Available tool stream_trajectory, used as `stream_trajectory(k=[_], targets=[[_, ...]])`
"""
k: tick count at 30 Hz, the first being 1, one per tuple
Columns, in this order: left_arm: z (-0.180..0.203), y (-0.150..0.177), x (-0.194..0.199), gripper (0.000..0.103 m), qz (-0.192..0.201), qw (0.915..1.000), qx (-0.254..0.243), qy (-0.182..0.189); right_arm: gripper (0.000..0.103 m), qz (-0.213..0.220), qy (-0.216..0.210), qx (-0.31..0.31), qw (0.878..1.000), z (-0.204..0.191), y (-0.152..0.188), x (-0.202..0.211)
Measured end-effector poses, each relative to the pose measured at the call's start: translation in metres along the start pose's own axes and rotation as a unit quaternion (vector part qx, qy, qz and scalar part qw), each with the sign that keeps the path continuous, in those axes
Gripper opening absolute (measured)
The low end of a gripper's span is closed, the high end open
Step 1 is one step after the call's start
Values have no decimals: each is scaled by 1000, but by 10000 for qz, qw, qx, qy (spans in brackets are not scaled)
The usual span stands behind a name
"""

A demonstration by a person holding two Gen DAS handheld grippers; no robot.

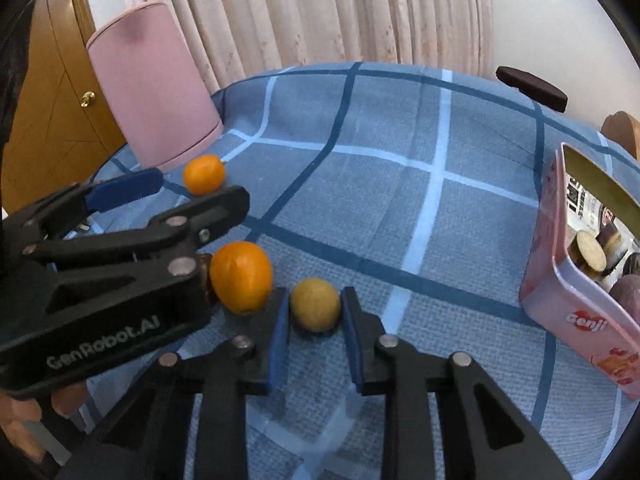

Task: Organize fruits
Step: 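Move both grippers back toward the oranges and small fruits, then grasp the orange with the left gripper while the right gripper grasps the yellow-green fruit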

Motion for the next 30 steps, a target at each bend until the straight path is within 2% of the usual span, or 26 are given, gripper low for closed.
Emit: stream_trajectory(k=[7, 12, 19, 21, 23, 27, 30], targets=[[4, 2, 0, 79, -35, 9998, -175, 71, 29, 99, -2, -403, 9991, 26, 10, 14], [21, 12, -4, 79, -284, 9949, -888, 376, 29, 150, 89, -532, 9984, 39, 17, 22], [42, 22, -18, 79, -528, 9882, -1414, 262, 29, 217, 92, -538, 9983, 41, 19, 29], [43, 22, -25, 72, -610, 9872, -1465, 130, 29, 228, 98, -498, 9984, 39, 20, 29], [42, 22, -24, 53, -619, 9877, -1394, 354, 29, 242, 106, -468, 9986, 38, 19, 30], [42, 23, -23, 46, -562, 9879, -1407, 322, 29, 240, 124, -485, 9985, 38, 19, 30], [37, 19, -22, 43, -513, 9911, -1172, 367, 29, 344, 66, -553, 9979, 41, 19, 35]])
Point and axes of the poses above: each gripper's, at about its wrist camera, not at the fingertips, and x roughly against the way its jaws point, z to its right, y to its underside, the point moved 2 cm from there along -x, roughly the way its jaws point, and after that the axes turned 9 degrees about -z, right-handed, at the moved point
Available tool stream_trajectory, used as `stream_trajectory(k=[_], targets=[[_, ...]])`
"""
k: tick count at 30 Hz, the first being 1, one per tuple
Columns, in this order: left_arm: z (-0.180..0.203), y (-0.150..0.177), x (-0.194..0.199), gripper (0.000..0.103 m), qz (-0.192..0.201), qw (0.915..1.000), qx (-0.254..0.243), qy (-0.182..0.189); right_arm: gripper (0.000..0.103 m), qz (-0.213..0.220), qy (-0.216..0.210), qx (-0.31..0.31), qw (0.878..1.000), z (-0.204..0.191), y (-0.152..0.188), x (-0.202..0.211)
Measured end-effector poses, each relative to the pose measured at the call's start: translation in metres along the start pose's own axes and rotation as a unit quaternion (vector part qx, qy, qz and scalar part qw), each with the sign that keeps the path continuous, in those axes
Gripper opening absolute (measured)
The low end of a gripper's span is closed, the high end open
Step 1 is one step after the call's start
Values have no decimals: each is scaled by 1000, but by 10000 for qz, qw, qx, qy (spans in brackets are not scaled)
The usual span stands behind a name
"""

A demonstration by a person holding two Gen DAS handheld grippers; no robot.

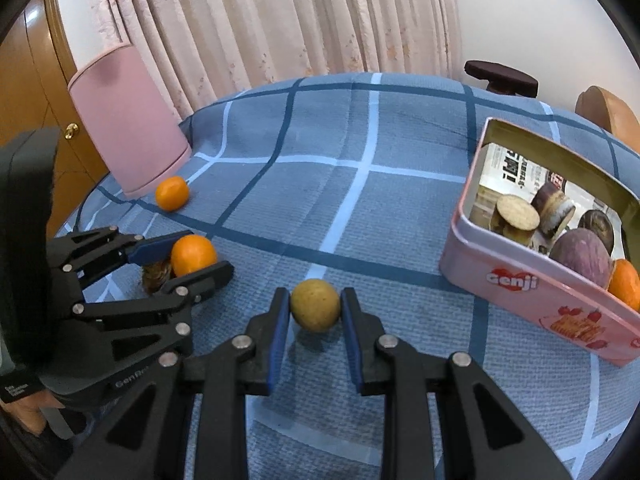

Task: Organize fruits
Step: 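Grasp the orange with the left gripper while the right gripper grasps the yellow-green fruit, then carry the orange and yellow-green fruit into the pink tin and release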

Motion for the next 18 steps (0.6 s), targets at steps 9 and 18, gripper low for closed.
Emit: stream_trajectory(k=[9, 18], targets=[[5, -14, 29, 43, 969, 9917, 830, 186, 29, 455, -16, 78, 9989, 2, -5, 18], [41, -30, 39, 43, 1230, 9869, 971, 389, 29, 1292, 402, -365, 9901, 53, -11, 58]])
Point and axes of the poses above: each gripper's, at about its wrist camera, not at the fingertips, and x roughly against the way its jaws point, z to its right, y to its underside, the point moved 2 cm from there along -x, roughly the way its jaws point, and after that the axes turned 9 degrees about -z, right-handed, at the moved point
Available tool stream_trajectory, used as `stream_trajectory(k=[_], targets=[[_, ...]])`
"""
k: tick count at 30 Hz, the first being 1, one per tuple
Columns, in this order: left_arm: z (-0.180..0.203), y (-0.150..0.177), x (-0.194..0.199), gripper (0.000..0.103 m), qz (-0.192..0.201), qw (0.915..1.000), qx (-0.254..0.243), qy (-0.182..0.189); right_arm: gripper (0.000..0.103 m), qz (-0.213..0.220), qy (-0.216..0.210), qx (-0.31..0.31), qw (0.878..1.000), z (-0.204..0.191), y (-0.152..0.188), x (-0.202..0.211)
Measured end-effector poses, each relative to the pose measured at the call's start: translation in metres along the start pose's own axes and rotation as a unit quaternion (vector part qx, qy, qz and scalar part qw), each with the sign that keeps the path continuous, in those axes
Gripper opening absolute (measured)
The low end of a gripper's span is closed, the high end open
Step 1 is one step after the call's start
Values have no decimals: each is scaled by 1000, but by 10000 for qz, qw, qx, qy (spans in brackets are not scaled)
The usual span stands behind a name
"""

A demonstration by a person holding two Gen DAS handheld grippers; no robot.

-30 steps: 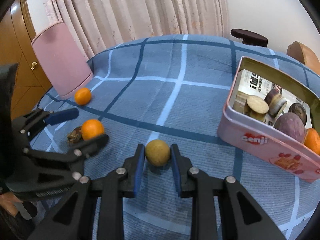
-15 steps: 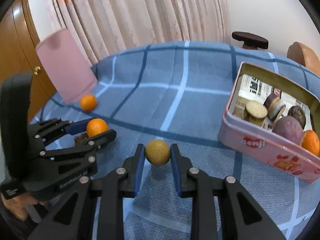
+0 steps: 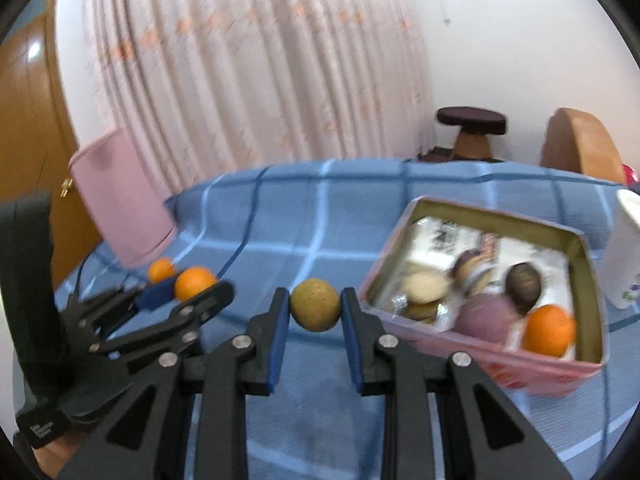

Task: Organize fruits
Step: 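Carry the orange and yellow-green fruit into the pink tin and release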

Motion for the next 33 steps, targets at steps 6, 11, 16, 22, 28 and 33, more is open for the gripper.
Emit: stream_trajectory(k=[6, 11, 16, 22, 28, 33], targets=[[44, -10, -4, 43, 75, 9996, -235, 149, 29, 282, 513, -421, 9974, 52, -10, 15], [73, -18, -10, 43, 96, 9989, -381, 258, 29, 346, 766, -714, 9939, 85, -16, 21], [93, -29, -17, 43, 87, 9984, -427, 364, 29, 301, 967, -909, 9907, 111, -19, 21], [119, -42, -28, 43, 64, 9975, -551, 438, 29, 230, 1143, -1067, 9874, 132, -21, 16], [139, -48, -47, 43, -111, 9973, -653, 318, 29, 130, 1174, -1177, 9860, 142, -23, 9], [148, -49, -61, 43, -239, 9970, -691, 251, 29, 10, 1062, -1238, 9866, 145, -21, 2]])
Point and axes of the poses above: each gripper's, at about its wrist camera, not at the fingertips, and x roughly against the way its jaws point, z to its right, y to its underside, the point moved 2 cm from there along -x, roughly the way its jaws point, and after that the axes turned 9 degrees about -z, right-handed, at the moved point
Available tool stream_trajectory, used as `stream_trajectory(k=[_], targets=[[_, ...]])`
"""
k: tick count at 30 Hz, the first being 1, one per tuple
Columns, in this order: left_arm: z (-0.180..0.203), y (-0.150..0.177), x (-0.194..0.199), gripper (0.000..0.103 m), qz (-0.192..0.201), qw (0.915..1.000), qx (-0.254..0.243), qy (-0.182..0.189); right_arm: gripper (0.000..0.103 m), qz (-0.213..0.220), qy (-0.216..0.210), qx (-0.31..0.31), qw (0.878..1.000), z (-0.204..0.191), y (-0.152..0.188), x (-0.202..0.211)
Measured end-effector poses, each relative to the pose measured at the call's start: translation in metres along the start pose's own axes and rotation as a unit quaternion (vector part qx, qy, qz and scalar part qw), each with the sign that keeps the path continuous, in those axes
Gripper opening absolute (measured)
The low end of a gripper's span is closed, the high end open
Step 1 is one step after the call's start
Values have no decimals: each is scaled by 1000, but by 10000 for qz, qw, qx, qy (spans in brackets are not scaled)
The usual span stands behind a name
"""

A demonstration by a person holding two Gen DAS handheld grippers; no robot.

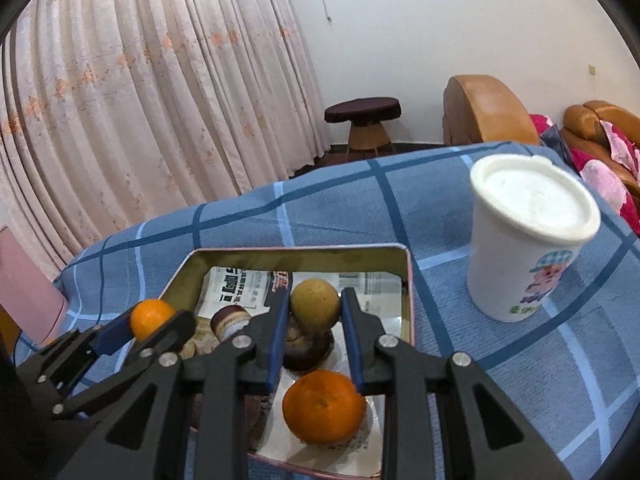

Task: Organize fruits
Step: 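Carry the orange and yellow-green fruit into the pink tin and release, then move both grippers back toward the last orange and brown taro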

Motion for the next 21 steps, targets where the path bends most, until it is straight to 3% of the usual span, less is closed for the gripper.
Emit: stream_trajectory(k=[6, 9, 10, 11, 13, 18, 21], targets=[[2, 1, -13, 43, -196, 9998, 64, -74, 29, -36, -73, -33, 10000, 0, 0, -2], [3, 3, -13, 44, -200, 9997, 60, -148, 32, -16, -402, -124, 9991, 1, 0, -2], [3, 3, -13, 48, -211, 9996, 53, -186, 45, 3, -559, -204, 9982, 2, 0, -1], [5, 3, -12, 59, -210, 9995, 14, -229, 67, 33, -636, -263, 9976, 3, 0, 1], [9, 3, -8, 78, -150, 9993, -78, -327, 79, 281, -695, -376, 9965, 5, 0, 11], [8, 7, 6, 79, 80, 9984, -137, -545, 79, 496, -554, -447, 9962, 7, 0, 22], [-4, 10, 9, 79, 47, 9993, 142, -341, 79, 505, -533, -557, 9957, 10, 1, 23]])
Point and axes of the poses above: each gripper's, at about its wrist camera, not at the fingertips, and x roughly against the way its jaws point, z to its right, y to its underside, the point moved 2 cm from there along -x, roughly the way its jaws point, and after that the axes turned 9 degrees about -z, right-handed, at the moved point
